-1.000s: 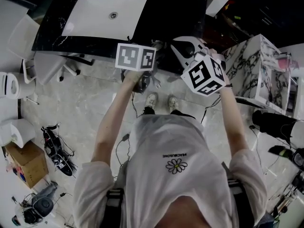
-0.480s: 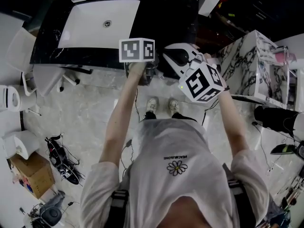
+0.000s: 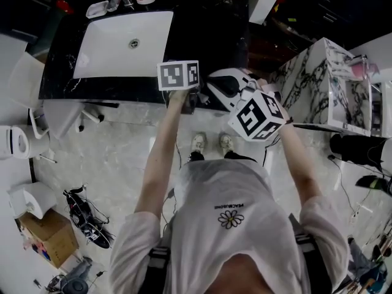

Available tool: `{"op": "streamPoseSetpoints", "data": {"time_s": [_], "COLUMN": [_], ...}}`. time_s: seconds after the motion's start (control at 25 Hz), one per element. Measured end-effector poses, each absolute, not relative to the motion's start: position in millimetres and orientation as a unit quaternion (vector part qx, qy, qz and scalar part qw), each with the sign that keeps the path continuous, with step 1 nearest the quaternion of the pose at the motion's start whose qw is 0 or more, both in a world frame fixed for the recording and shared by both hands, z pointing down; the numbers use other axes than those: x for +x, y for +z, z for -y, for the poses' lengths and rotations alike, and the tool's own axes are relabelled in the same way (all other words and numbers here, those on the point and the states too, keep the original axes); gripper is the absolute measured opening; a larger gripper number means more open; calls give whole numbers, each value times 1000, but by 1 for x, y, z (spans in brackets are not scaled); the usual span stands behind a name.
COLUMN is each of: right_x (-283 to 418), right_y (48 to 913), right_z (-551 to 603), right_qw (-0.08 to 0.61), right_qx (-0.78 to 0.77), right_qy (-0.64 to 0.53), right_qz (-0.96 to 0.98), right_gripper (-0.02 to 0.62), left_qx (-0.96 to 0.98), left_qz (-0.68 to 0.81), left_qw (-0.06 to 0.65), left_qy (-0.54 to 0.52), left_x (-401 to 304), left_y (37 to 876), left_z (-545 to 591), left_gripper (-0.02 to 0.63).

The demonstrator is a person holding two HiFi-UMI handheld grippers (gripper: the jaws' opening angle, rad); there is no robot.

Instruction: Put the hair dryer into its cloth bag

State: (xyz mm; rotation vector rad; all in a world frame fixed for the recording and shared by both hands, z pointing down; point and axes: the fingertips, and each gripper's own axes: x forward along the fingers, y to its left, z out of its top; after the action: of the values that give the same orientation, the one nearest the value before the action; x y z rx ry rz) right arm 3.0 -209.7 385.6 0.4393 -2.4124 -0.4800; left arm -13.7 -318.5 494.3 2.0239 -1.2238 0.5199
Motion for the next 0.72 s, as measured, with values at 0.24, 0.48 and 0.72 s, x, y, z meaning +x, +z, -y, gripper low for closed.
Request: {"op": "streamPoseSetpoints", "data": {"time_s": [0.24,0.48,0.72], "right_x": [7,5,2], "right_y": [389,390,392], "right_z": [212,211,205], "right_qw": [319,323,326], "right_qx": [170,171,159], "right_qy": [-177,-181,-185], "right_qz": [916,913,913], "right_gripper": [21,21,21], "left_qx": [795,792,785], "left_qz": [471,493,466], "left_qw": [333,286,301], "left_qy": [187,220,276], "left_x": [-14,-35,-32], "left_y": [488,477,497], "left_z": [315,290,264], "left_gripper": [270,337,199]}}
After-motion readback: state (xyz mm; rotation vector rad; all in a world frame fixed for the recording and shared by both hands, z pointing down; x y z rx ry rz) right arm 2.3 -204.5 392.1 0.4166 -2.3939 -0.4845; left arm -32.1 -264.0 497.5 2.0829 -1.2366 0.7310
